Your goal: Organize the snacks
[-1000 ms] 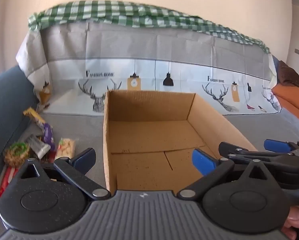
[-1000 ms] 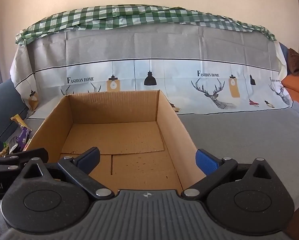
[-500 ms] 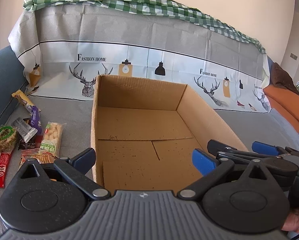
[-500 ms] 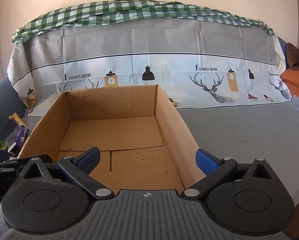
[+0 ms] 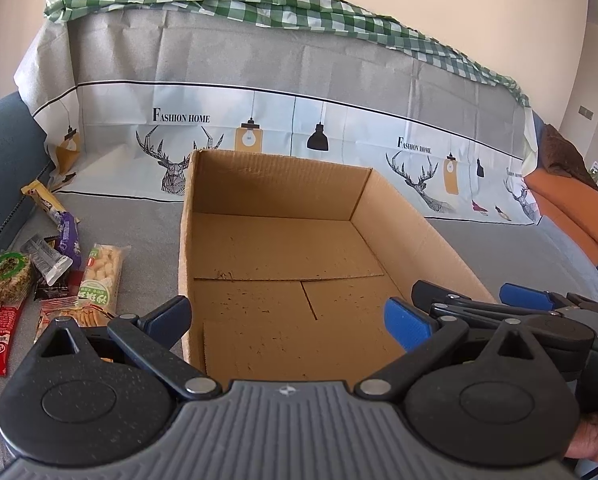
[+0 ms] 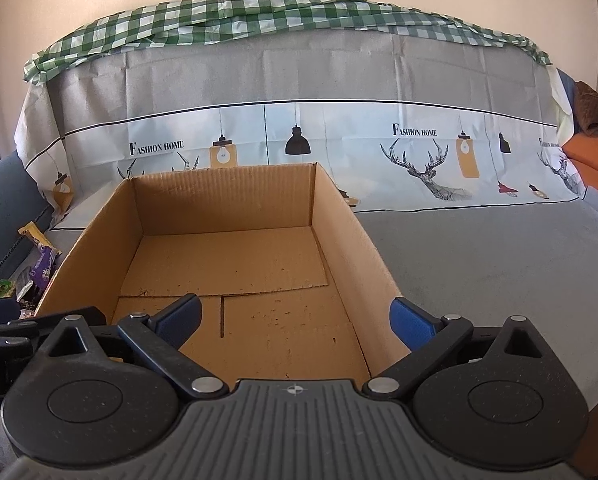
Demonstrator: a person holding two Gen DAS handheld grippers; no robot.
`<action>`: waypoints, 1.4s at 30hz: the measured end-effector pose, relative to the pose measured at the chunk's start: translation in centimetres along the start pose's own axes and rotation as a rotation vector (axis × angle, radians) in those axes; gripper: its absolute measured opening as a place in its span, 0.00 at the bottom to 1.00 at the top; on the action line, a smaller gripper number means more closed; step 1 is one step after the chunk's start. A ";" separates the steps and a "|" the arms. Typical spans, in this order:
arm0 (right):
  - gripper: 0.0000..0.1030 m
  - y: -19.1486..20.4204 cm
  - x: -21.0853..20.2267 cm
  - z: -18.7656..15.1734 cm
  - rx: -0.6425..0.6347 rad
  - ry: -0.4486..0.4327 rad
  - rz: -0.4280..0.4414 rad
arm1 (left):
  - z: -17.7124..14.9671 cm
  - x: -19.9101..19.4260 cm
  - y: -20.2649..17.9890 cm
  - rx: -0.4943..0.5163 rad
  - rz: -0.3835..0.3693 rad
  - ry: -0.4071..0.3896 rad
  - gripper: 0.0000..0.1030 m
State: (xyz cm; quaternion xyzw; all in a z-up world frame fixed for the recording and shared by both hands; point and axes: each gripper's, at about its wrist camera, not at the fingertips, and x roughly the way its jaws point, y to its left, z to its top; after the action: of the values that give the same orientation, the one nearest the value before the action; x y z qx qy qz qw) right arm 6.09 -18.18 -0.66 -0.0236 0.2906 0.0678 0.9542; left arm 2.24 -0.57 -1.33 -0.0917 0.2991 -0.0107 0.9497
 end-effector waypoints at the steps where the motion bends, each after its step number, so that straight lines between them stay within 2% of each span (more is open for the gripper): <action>1: 0.95 0.0 0.0 0.0 -0.003 -0.003 -0.003 | 0.0 0.0 0.0 0.001 -0.001 0.001 1.00; 13: 0.86 0.0 -0.3 0.1 -0.001 -0.021 -0.006 | 0.0 -0.4 -0.1 0.013 -0.008 -0.009 0.99; 17: 0.80 0.2 -0.5 0.3 0.001 -0.032 0.003 | -0.2 -0.8 0.0 0.038 -0.009 -0.025 0.98; 19: 0.75 0.3 -0.7 0.4 0.009 -0.037 0.003 | -0.2 -1.2 0.1 0.056 -0.011 -0.042 0.89; 22: 0.64 0.7 -1.1 0.6 0.040 -0.049 0.026 | -0.1 -2.0 0.7 0.067 -0.037 -0.044 0.62; 23: 0.58 0.8 -1.3 0.6 0.053 -0.053 0.041 | 0.1 -2.3 1.0 0.063 -0.046 -0.036 0.56; 25: 0.51 1.3 -1.7 0.5 0.074 -0.057 0.076 | 0.6 -2.9 2.0 0.066 -0.059 -0.017 0.32; 26: 0.49 1.6 -1.9 0.4 0.082 -0.060 0.095 | 1.0 -3.3 2.4 0.081 -0.057 -0.016 0.30; 30: 0.47 3.6 -2.8 0.5 0.087 -0.076 0.180 | 2.8 -4.9 5.7 0.146 -0.023 -0.039 0.28; 35: 0.48 7.3 -3.8 0.9 0.074 -0.099 0.295 | 2.7 -4.7 12.8 0.143 0.138 -0.024 0.28; 38: 0.48 10.2 -3.9 1.2 0.059 -0.102 0.373 | 1.1 -4.1 17.3 0.061 0.215 0.001 0.28; 40: 0.49 12.2 -4.0 1.2 0.032 -0.102 0.419 | 0.8 -4.5 19.6 -0.035 0.206 -0.028 0.28; 42: 0.52 14.4 -3.9 1.0 -0.004 -0.090 0.457 | 0.8 -4.9 20.6 -0.089 0.221 -0.060 0.28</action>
State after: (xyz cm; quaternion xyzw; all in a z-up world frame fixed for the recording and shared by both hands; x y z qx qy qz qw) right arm 1.36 -4.33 2.22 0.0441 0.2455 0.2834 0.9260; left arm -2.03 20.17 -1.61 -0.1004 0.2792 0.1102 0.9486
